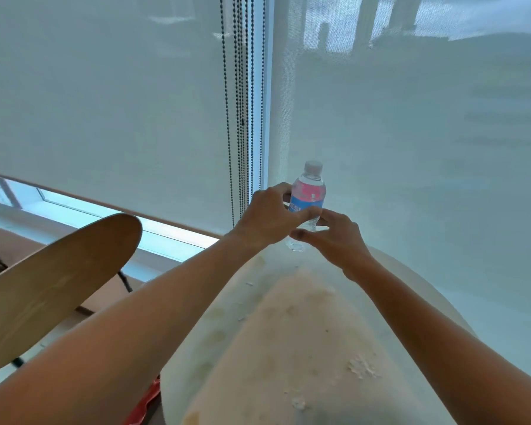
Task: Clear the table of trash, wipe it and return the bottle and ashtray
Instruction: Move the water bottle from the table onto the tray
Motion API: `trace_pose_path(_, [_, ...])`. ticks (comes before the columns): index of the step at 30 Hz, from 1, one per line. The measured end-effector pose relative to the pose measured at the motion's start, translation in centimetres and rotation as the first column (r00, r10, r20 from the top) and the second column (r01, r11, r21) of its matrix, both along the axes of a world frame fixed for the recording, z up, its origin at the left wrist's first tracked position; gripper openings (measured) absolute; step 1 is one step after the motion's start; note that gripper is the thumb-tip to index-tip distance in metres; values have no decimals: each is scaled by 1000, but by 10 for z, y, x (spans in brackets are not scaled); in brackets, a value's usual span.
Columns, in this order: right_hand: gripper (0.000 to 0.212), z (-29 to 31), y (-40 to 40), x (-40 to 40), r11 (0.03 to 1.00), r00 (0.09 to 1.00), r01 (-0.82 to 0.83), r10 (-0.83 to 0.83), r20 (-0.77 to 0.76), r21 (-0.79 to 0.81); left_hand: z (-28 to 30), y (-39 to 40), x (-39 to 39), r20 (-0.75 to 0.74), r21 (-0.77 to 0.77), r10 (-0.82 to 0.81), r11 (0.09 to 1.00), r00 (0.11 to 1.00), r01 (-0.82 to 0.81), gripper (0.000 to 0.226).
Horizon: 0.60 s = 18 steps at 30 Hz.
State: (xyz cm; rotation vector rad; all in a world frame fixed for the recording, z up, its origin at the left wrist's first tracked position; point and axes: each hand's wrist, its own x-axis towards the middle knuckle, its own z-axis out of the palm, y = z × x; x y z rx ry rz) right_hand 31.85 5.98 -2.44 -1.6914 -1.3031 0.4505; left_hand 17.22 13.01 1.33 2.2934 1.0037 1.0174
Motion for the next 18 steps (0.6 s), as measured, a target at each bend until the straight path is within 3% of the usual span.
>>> trace_pose_path(6, [65, 4, -14, -37, 998, 998, -59, 60, -11, 24, 7, -20, -42, 0, 44, 33, 998, 999, -33, 62])
trace_pose_path(18, [50, 7, -28, -149, 994, 994, -107, 107, -9, 24, 0, -20, -156, 21, 72, 11, 997, 1000, -12, 53])
